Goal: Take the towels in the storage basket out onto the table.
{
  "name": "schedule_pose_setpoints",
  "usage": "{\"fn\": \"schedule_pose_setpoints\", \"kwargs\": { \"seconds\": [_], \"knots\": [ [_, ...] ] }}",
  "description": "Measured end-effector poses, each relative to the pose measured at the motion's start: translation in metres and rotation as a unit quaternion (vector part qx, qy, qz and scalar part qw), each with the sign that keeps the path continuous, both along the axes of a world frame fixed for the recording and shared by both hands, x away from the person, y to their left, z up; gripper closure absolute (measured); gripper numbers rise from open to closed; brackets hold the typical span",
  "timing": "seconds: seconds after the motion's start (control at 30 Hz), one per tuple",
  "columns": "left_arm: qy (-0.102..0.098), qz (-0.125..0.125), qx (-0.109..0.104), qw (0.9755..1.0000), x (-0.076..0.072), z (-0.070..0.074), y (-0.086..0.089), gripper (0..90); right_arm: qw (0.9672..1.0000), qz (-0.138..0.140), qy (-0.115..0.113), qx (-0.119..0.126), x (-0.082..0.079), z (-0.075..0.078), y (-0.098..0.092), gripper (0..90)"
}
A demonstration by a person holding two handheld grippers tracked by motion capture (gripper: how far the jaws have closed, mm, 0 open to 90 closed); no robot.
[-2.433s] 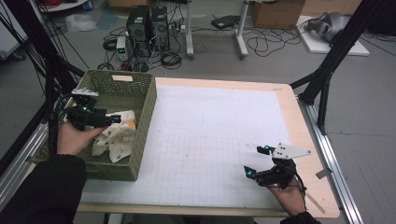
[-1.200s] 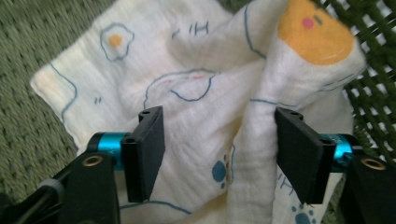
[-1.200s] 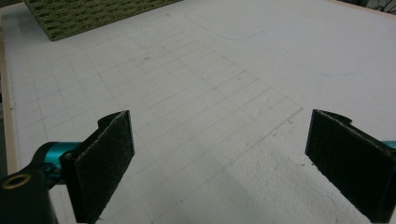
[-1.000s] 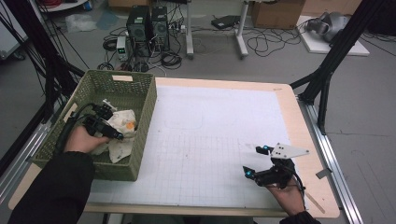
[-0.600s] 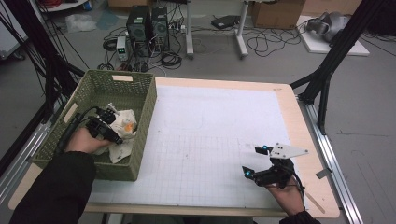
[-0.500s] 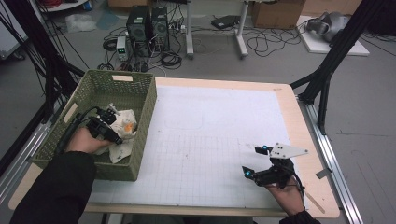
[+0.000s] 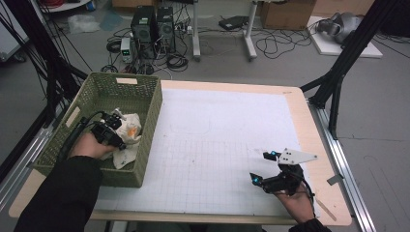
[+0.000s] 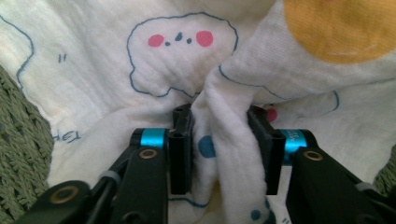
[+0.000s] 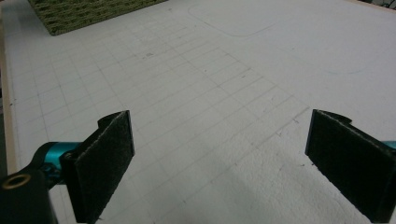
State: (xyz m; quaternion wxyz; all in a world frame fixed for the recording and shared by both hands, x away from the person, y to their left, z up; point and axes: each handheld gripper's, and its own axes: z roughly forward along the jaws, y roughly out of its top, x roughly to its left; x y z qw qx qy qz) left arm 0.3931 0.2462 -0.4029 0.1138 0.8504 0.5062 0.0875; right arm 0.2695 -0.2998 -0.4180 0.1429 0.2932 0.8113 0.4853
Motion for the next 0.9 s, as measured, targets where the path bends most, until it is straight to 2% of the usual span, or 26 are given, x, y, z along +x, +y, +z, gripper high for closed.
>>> {"fn": "schedule_pose_setpoints", "kwargs": {
  "seconds": [0.43,0.9],
  "knots": [
    [0.001,0.004,-0.001,1.0,0.001,-0.0001,0.0009,74.9,1.0,0.002,0.002,-0.002,0.0,-0.0006,0.0004,7.1],
    [0.0,0.006,-0.002,1.0,0.0011,-0.0002,0.0016,76.3,1.0,0.001,0.002,-0.001,0.0007,-0.0012,0.0006,7.0]
  ]
}}
